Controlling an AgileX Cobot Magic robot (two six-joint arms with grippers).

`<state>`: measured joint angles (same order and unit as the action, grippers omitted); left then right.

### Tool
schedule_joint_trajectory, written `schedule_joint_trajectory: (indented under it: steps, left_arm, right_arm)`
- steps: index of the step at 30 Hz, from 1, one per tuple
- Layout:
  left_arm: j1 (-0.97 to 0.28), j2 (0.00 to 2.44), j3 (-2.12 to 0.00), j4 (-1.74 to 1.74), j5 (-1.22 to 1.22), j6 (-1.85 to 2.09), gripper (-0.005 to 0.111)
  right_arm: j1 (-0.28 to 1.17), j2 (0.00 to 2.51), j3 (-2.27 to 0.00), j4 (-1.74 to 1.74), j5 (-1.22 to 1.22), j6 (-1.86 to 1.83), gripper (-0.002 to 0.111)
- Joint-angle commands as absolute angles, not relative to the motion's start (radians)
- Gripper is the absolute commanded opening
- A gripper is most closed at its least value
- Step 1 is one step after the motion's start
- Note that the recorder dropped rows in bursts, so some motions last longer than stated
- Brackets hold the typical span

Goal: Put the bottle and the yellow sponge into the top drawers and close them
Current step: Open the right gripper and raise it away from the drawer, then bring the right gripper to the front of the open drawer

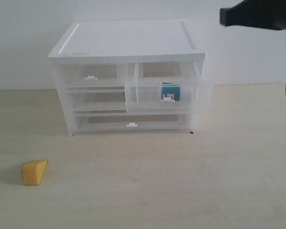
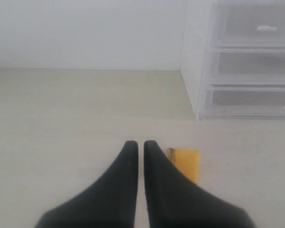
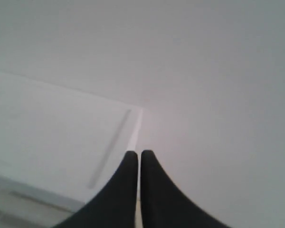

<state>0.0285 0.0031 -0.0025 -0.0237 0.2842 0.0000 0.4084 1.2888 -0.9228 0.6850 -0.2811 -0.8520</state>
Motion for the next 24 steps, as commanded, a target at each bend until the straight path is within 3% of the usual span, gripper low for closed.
schedule_joint_trajectory:
  steps: [1,12,24]
  left_arm:
    - [0.030,0.000,0.000,-0.026,0.283,-0.006,0.004]
    - [0.030,0.000,0.000,-0.026,0.283,-0.006,0.004]
    - [0.030,0.000,0.000,-0.026,0.283,-0.006,0.004]
  right_arm:
    - [0.511,1.278,-0.856,0.414,-0.265,-0.786,0.000]
    - [0.570,1.278,-0.728,0.416,-0.161,-0.353,0.000]
    - [0.570,1.317,-0.618,0.414,-0.204,-0.307,0.000]
